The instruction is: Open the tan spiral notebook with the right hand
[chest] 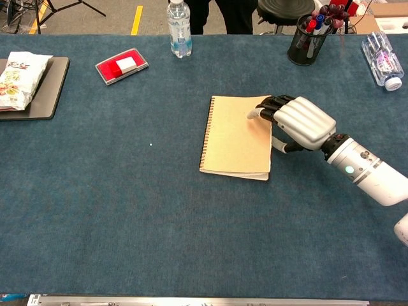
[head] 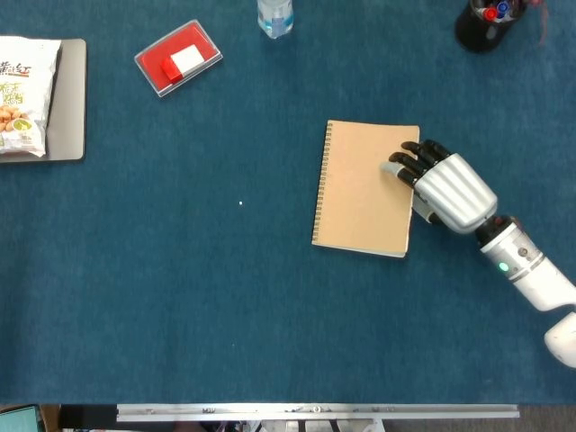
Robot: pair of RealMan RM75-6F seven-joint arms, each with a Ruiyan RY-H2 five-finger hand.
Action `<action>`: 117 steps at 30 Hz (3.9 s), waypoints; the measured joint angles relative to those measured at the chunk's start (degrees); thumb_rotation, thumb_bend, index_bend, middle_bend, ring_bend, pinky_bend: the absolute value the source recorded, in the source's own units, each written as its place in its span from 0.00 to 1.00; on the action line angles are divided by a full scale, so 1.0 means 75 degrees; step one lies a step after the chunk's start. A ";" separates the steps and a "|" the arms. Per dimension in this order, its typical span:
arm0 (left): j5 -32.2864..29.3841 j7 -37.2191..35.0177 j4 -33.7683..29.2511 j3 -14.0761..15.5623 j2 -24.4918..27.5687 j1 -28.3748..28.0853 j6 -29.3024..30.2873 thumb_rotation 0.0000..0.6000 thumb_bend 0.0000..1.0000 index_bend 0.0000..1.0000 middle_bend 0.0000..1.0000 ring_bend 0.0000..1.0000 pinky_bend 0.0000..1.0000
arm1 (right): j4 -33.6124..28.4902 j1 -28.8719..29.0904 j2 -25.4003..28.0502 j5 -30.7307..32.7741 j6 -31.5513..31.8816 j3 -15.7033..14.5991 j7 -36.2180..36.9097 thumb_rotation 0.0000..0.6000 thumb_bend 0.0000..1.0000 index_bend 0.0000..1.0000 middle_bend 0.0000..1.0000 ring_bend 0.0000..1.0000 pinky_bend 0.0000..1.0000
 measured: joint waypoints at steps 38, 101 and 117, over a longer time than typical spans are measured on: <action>-0.0070 0.0087 -0.0011 -0.0005 -0.0002 -0.0009 -0.0058 1.00 0.33 0.61 0.59 0.55 0.83 | 0.0126 -0.0034 0.0466 -0.0233 0.0864 -0.0155 -0.0989 1.00 0.39 0.79 0.33 0.19 0.25; -0.0148 -0.0001 -0.0073 -0.0048 0.0050 0.0009 -0.0043 1.00 0.33 0.61 0.59 0.55 0.83 | -0.3727 0.0103 0.2716 -0.0963 0.0425 0.0538 -0.4690 1.00 0.35 0.05 0.32 0.19 0.26; -0.0110 -0.0037 -0.0091 -0.0027 0.0075 0.0010 -0.0048 1.00 0.33 0.61 0.59 0.55 0.83 | -0.0618 0.0420 0.0526 -0.1062 0.1538 0.0683 -0.2750 1.00 0.29 0.04 0.32 0.19 0.26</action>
